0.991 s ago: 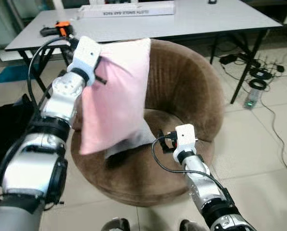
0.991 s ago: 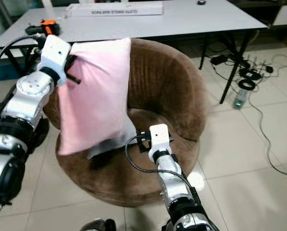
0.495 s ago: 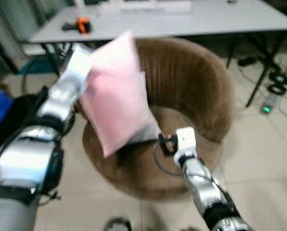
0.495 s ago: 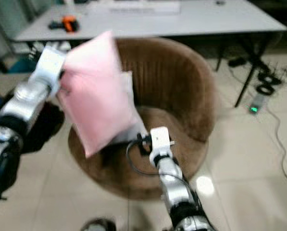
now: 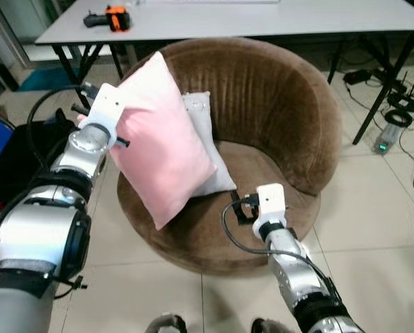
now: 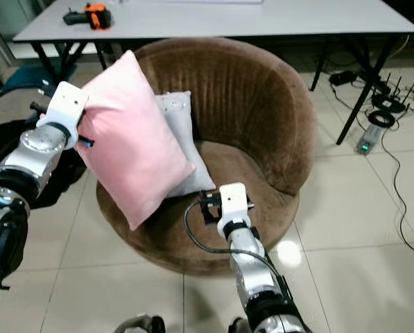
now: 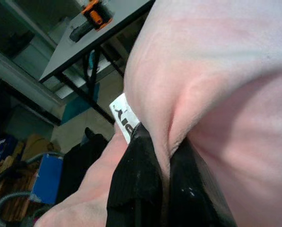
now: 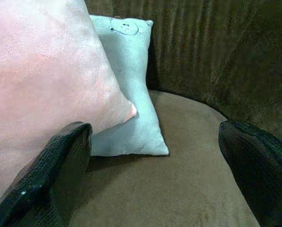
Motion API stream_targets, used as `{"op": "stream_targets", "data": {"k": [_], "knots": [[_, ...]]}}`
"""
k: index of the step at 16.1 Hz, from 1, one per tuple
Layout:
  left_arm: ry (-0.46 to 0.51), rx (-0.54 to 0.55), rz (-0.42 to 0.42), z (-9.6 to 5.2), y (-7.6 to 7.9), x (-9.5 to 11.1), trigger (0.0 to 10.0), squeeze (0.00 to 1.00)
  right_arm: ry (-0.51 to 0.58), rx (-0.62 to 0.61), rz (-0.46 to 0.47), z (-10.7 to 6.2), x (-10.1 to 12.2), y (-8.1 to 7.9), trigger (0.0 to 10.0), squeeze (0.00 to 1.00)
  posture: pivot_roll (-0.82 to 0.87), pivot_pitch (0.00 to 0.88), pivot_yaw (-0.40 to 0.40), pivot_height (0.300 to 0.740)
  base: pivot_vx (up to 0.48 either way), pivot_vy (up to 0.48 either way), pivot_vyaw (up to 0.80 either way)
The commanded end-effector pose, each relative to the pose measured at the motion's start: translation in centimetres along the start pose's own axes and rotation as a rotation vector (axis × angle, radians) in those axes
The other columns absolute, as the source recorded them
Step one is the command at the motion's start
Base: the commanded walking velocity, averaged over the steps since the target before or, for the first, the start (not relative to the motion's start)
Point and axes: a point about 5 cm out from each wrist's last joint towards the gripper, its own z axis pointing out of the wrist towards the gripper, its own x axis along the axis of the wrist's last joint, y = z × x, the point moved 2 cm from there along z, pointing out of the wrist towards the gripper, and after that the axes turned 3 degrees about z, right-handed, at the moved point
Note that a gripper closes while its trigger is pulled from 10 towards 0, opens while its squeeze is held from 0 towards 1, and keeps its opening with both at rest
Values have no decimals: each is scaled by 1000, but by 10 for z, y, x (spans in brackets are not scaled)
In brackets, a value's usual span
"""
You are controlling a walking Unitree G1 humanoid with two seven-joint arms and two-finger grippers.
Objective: Move the pillow to the sofa from floor
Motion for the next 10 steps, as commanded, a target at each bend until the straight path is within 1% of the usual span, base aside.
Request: {"op": "stream_targets", "data": {"k": [1, 3, 4, 5, 9, 10], "knots": [[43, 4, 12, 2, -3, 15, 0, 0, -8, -3, -2, -1, -2, 0, 10000, 0, -107, 79, 93, 740, 0, 0, 0], [75, -24, 22, 3, 5, 24, 0, 0, -11, -8, -1, -3, -3, 0, 10000, 0, -108, 80, 93, 740, 0, 0, 0], [80, -34, 30, 3, 11, 24, 0, 0, -12, -7, 0, -4, -3, 0, 10000, 0, -108, 85, 92, 740, 0, 0, 0], [81, -35, 30, 3, 13, 23, 0, 0, -13, -7, 0, -4, -4, 0, 10000, 0, -108, 85, 92, 740, 0, 0, 0], [75, -9, 37, 3, 11, 22, 0, 0, -10, -1, -2, -6, -3, -2, 10000, 0, -103, 98, 90, 740, 454, 0, 0], [74, -4, 43, 3, 11, 21, 0, 0, -10, 0, -2, -6, -3, -2, 10000, 0, -103, 98, 90, 740, 409, -244, 0]]}}
